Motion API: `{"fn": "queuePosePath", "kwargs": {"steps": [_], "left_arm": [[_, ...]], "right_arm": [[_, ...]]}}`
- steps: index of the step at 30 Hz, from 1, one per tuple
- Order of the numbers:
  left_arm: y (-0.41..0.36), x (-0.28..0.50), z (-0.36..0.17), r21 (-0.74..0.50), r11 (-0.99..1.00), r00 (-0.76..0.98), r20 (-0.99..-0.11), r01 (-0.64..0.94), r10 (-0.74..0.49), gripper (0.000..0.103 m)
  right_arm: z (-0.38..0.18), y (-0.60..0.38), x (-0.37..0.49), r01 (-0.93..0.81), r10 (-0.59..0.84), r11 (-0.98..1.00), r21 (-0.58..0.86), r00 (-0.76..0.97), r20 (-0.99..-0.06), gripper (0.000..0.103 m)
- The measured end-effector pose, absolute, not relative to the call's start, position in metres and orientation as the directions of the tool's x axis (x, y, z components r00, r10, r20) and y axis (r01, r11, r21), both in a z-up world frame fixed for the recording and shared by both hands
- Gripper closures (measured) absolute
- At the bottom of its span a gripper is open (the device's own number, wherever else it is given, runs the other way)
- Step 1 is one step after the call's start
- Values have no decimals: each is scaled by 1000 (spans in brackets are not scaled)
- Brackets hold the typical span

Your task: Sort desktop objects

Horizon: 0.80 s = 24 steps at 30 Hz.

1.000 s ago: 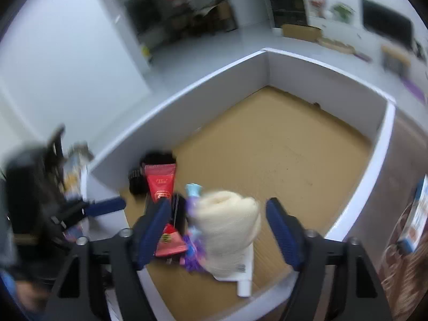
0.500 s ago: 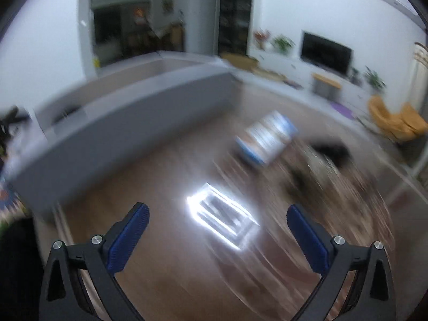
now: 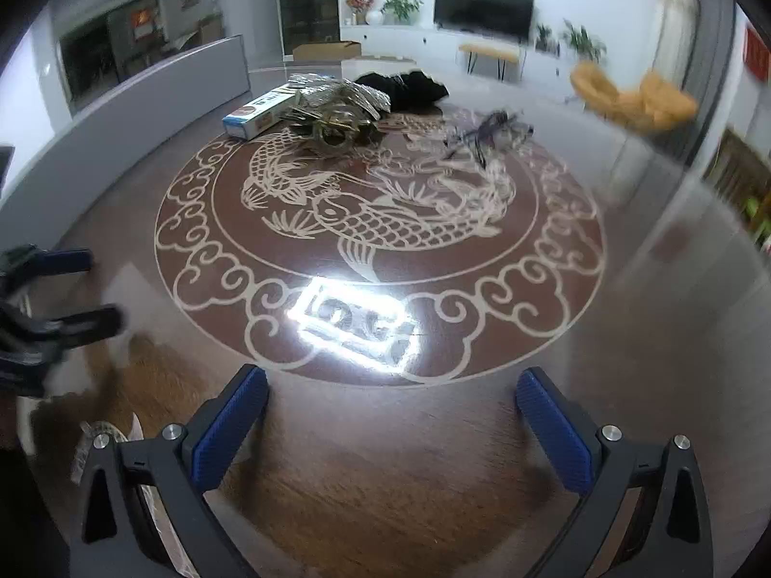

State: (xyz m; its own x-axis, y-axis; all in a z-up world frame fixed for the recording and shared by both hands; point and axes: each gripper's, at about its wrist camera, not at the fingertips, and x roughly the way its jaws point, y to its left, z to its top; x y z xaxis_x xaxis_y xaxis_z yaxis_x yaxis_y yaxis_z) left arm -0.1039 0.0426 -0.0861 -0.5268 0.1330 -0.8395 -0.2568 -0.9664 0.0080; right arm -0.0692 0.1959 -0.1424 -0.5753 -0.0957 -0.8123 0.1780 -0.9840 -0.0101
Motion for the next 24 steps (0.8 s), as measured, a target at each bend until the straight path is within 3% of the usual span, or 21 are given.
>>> {"fn": "queuePosePath", "kwargs": {"steps": [7, 24], "left_arm": [[47, -144, -89, -5, -940, -547, -812, -340, 202, 0], [47, -146, -91, -2, -940, -547, -813, -341, 200, 0]], "right_arm": [[-143, 194, -70, 148, -74, -989, -15, -579, -812, 0], [-142, 194, -70, 148, -74, -989, -15, -578, -812, 0]]}}
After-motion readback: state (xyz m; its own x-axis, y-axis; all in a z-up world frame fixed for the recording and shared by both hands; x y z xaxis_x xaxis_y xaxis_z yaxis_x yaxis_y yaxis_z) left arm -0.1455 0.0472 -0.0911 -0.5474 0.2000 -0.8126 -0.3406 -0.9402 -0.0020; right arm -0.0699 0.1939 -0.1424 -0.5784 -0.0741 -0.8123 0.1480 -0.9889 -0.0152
